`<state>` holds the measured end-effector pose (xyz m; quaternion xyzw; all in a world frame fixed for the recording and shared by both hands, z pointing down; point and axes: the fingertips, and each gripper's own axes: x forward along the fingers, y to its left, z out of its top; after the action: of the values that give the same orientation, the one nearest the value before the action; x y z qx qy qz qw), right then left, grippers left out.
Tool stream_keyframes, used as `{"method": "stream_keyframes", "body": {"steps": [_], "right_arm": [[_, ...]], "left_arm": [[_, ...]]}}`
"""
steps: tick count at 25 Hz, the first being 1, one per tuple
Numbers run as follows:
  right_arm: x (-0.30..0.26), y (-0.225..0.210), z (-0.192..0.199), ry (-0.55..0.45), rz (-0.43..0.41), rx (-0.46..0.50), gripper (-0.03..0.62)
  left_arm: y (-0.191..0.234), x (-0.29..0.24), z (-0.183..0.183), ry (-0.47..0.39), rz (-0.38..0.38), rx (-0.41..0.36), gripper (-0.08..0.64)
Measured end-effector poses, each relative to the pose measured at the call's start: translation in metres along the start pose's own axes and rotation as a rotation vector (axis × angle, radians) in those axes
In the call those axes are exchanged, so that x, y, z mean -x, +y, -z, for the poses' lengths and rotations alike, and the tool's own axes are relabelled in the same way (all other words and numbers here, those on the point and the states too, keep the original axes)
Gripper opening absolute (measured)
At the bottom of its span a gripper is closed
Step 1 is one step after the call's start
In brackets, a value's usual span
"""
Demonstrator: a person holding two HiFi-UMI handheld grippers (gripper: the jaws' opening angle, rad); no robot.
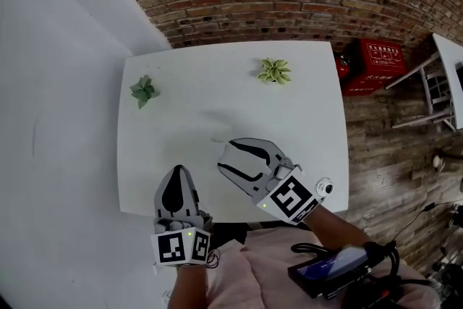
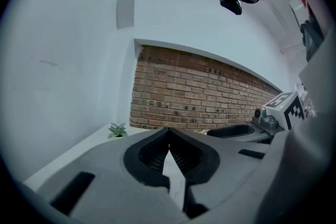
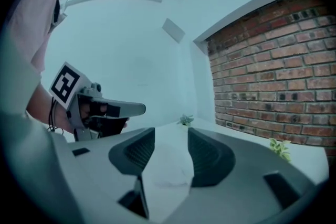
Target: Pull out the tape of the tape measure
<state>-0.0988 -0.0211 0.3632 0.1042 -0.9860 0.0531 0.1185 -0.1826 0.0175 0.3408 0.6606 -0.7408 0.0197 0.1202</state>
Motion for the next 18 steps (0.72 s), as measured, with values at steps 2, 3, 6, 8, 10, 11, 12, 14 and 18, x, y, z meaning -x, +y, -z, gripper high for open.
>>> {"method": "stream_keyframes", "body": {"steps": [2,3,6,8,10,11,12,14,18], "right_arm": [[-0.011,-0.002,0.005,0.024,-0.016,0.003,0.206],[-0.016,-0.003,0.009,0.039,-0.024,0.007,0.207],[-0.033,-0.002,0.032,0.121,-0.068,0.061,0.209],[-0.043,0.002,0.054,0.21,-0.117,0.131,0.218],[-0.052,0.005,0.078,0.293,-0.162,0.186,0.233],[-0.056,0.005,0.09,0.327,-0.175,0.205,0.249],[-0.06,0.003,0.1,0.357,-0.184,0.221,0.261],[-0.068,0.0,0.115,0.416,-0.196,0.249,0.282],[-0.079,0.001,0.139,0.505,-0.242,0.296,0.296]], "left_arm": [[0.009,-0.01,0.009,0.016,0.016,0.023,0.006],[0.014,-0.015,0.015,0.024,0.024,0.033,0.005],[0.029,-0.027,0.035,0.059,0.041,0.072,0.006],[0.039,-0.034,0.051,0.09,0.051,0.104,0.005],[0.049,-0.039,0.065,0.119,0.056,0.119,0.006],[0.054,-0.041,0.071,0.132,0.058,0.123,0.006],[0.058,-0.043,0.077,0.143,0.06,0.127,0.006],[0.066,-0.047,0.087,0.159,0.066,0.135,0.006],[0.071,-0.05,0.108,0.198,0.092,0.153,0.005]]}}
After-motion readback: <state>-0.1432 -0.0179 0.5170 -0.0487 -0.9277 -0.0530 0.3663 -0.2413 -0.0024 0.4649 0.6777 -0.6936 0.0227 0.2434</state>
